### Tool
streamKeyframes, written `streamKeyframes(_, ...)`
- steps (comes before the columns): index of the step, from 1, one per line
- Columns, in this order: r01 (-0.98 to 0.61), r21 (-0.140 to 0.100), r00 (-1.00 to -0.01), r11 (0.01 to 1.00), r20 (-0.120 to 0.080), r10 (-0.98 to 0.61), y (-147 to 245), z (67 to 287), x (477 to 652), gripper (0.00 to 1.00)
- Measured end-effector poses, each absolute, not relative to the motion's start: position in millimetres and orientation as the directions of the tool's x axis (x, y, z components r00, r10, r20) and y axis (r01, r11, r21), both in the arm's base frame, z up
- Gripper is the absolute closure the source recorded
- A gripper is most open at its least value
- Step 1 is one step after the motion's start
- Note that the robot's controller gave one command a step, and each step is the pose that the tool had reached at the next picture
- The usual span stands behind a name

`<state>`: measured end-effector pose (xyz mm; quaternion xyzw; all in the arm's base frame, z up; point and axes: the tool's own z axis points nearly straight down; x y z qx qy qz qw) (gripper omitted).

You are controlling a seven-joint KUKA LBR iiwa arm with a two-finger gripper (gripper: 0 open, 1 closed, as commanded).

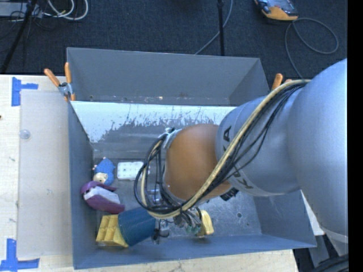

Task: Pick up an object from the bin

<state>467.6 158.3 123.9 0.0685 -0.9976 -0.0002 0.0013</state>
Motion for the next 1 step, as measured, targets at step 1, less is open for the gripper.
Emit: streamKeyframes(1,-0.130,0.004,-0.991,0.991,-0.010,-0.130,160.5,152.4,472.0,1.00)
